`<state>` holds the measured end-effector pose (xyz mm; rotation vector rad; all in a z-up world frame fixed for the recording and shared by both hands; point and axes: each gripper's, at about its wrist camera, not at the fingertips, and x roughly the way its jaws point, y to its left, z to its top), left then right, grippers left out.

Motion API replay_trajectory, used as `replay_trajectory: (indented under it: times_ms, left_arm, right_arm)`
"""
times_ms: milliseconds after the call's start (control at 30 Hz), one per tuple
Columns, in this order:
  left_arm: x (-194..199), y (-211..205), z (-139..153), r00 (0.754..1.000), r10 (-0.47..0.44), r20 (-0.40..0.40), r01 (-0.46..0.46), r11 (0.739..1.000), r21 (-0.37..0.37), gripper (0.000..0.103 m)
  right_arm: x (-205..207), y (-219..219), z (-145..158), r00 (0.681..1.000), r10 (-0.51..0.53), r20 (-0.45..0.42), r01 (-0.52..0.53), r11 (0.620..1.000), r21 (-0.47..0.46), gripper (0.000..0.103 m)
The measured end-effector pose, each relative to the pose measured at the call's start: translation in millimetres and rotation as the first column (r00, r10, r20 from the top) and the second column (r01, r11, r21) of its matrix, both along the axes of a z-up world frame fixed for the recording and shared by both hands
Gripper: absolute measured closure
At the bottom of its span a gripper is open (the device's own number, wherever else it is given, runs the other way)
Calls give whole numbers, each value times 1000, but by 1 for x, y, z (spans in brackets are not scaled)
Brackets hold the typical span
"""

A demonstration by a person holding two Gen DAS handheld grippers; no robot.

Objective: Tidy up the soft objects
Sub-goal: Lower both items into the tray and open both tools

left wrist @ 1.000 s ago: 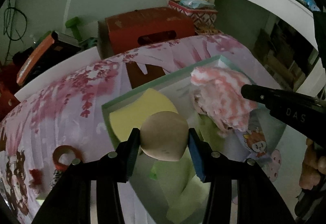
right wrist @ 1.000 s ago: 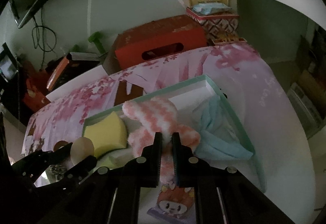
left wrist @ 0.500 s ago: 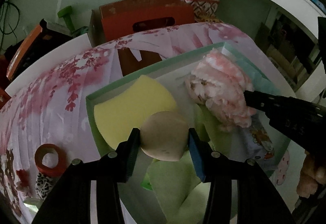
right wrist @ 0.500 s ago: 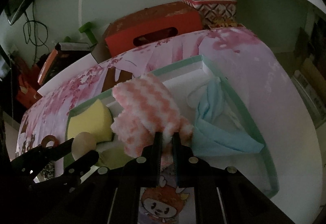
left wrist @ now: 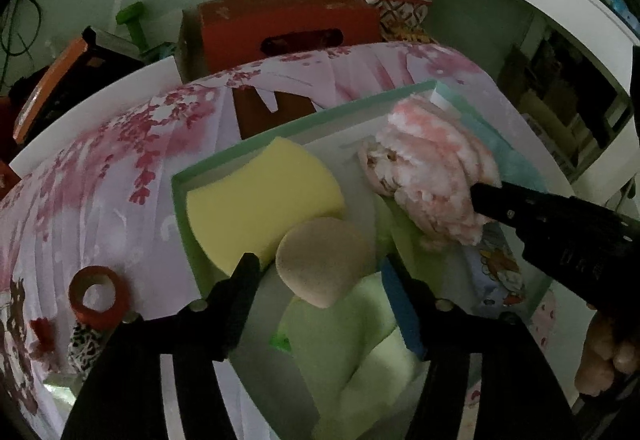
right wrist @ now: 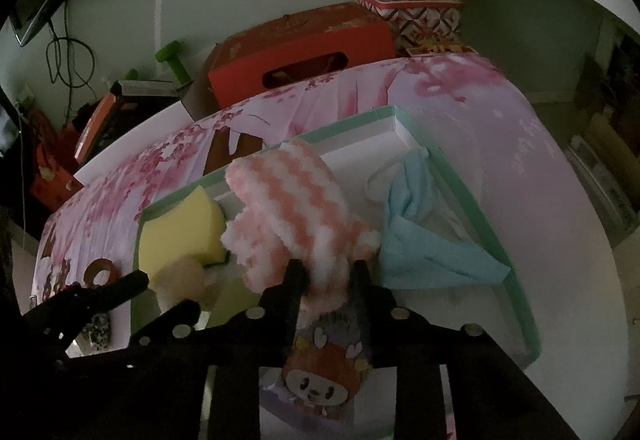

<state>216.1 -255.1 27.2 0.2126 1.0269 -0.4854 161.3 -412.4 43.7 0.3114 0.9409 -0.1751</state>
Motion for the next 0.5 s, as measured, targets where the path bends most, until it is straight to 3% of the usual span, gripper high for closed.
replay_trajectory:
  times_ms: [200,367,500]
  left_arm:
    - [-6,11,14,999,25,30,-25,1000,5,36]
    - [-10,26,22,996,74,42,-74,997,-5,21]
    - [-14,40,25,992,116,50,-116,993,-6,20]
  right_arm:
    - [-13,8,15,999,13,35,-13,1000,-11,63]
    - [-25,17,19,999,21,38,-21,1000,-13,61]
    - [-30,25,16,999,26,27,-25,1000,-17,48]
